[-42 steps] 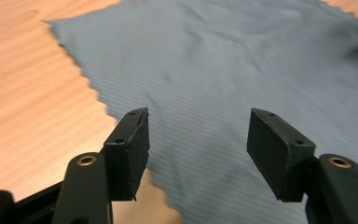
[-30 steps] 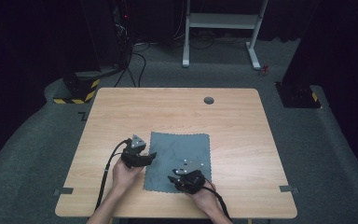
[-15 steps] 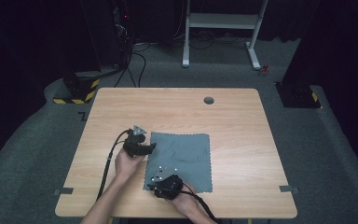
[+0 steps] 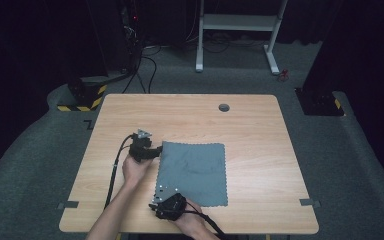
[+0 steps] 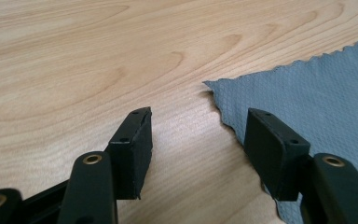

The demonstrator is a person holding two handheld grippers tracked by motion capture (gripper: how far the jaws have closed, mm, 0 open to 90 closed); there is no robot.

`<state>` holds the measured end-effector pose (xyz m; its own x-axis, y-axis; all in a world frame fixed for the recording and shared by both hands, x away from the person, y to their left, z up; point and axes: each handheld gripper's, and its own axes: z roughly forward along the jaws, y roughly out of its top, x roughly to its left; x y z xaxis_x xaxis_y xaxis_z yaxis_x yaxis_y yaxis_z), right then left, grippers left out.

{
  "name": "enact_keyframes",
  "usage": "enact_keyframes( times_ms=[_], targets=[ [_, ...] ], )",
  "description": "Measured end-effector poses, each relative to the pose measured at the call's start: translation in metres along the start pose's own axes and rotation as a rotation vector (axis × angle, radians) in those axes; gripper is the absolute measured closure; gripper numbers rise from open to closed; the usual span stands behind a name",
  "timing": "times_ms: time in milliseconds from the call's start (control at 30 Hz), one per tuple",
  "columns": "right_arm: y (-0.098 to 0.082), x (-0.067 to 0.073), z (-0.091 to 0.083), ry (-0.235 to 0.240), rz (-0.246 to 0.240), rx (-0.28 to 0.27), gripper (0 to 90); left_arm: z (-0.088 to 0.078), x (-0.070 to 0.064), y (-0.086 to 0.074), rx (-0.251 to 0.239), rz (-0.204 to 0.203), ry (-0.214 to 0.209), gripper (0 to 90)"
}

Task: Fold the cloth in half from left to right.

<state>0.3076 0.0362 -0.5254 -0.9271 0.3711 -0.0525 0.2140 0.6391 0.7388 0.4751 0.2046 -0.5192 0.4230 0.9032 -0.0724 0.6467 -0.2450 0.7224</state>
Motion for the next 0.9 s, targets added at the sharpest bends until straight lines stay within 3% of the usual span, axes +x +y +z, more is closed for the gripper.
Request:
enact_keyframes(
  times_ms=[233, 433, 700, 900],
  targets=[
    [-0.001, 0.001, -0.001, -0.006, 0.015, 0.000, 66.3, 0.013, -0.003, 0.011, -0.002, -0.026, -0.009, 42.0],
    [-0.002, 0.002, -0.003, -0.013, 0.010, 0.002, 72.3, 0.018, -0.009, 0.016, 0.007, 0.060, 0.020, 53.8],
    [-0.002, 0.004, -0.002, -0.055, 0.012, 0.007, 84.5, 0.017, -0.005, 0.017, 0.005, 0.042, 0.026, 69.2],
    [-0.002, 0.004, -0.002, -0.065, 0.009, 0.008, 89.0, 0.020, -0.010, 0.018, -0.002, 0.040, -0.006, 74.2]
  ],
)
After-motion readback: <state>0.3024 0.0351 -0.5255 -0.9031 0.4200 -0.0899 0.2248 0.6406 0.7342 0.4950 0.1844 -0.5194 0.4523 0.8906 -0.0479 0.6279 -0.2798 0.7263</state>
